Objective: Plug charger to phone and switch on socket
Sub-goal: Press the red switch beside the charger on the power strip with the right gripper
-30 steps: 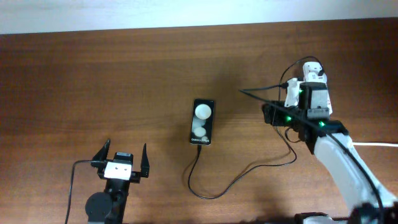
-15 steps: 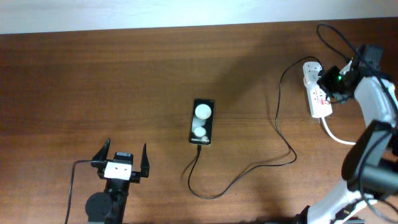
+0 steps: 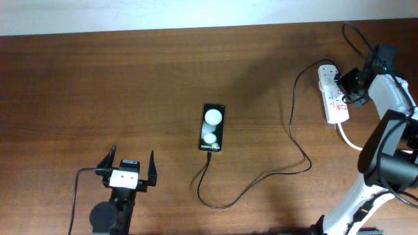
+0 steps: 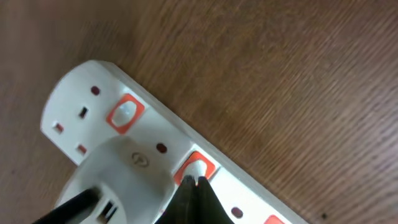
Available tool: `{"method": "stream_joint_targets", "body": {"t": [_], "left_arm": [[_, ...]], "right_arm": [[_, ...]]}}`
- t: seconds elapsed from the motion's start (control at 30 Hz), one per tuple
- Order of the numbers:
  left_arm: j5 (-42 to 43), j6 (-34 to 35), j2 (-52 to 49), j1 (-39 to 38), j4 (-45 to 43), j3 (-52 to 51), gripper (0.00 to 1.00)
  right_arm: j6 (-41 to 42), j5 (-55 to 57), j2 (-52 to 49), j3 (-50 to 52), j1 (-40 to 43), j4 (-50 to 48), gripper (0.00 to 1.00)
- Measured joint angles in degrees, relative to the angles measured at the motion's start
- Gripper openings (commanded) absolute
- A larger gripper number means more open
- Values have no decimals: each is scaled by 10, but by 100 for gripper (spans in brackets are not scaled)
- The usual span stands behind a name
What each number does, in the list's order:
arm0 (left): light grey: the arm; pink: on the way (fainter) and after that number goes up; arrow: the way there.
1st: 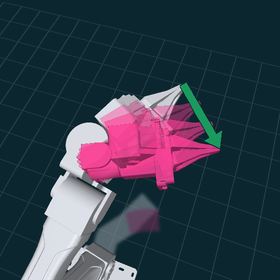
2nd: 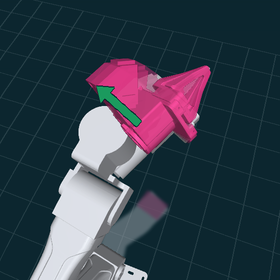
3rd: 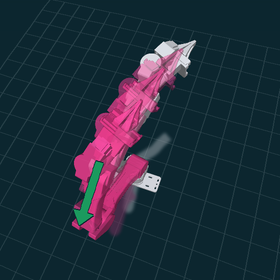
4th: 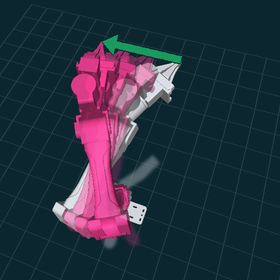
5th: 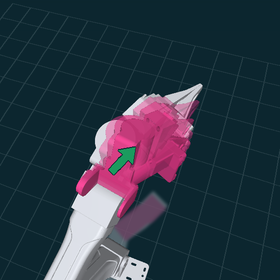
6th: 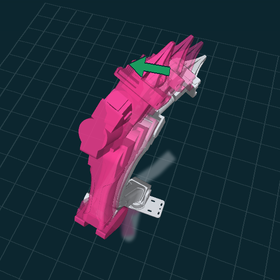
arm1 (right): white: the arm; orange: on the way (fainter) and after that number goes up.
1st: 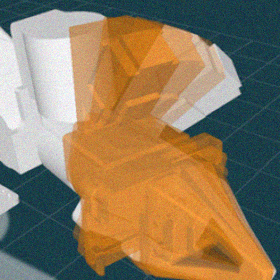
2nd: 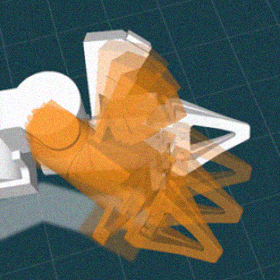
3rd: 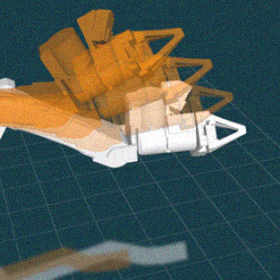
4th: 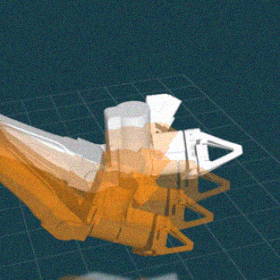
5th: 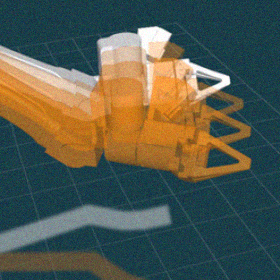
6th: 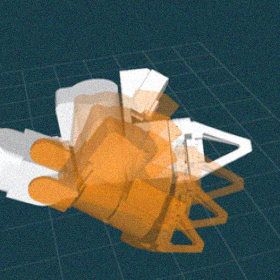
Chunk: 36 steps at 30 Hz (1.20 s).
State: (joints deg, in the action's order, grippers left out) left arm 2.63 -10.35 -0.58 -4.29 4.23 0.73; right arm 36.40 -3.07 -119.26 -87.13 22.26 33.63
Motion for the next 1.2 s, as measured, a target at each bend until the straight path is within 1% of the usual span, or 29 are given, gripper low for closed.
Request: {"method": "stream_joint_targets", "body": {"t": [0.17, 0.6, 0.8, 1.0, 1.13, 1.2], "left_arm": [[0, 0, 0, 0, 0, 0, 99], [0, 0, 0, 0, 0, 0, 99], [0, 0, 0, 0, 0, 0, 99], [0, 0, 0, 0, 0, 0, 99], [0, 0, 0, 0, 0, 0, 99], [0, 0, 0, 0, 0, 0, 99]], "right_arm": [[11, -15, -17, 0, 0, -23, 4], [13, -23, -32, -11, 2, -23, 4], [-19, 0, -38, -19, -7, -20, 4], [-35, 8, -38, -20, -10, -17, 4], [-41, 37, -38, -28, -19, -3, 4], [-41, 29, -38, -47, -19, 32, 4]]}}
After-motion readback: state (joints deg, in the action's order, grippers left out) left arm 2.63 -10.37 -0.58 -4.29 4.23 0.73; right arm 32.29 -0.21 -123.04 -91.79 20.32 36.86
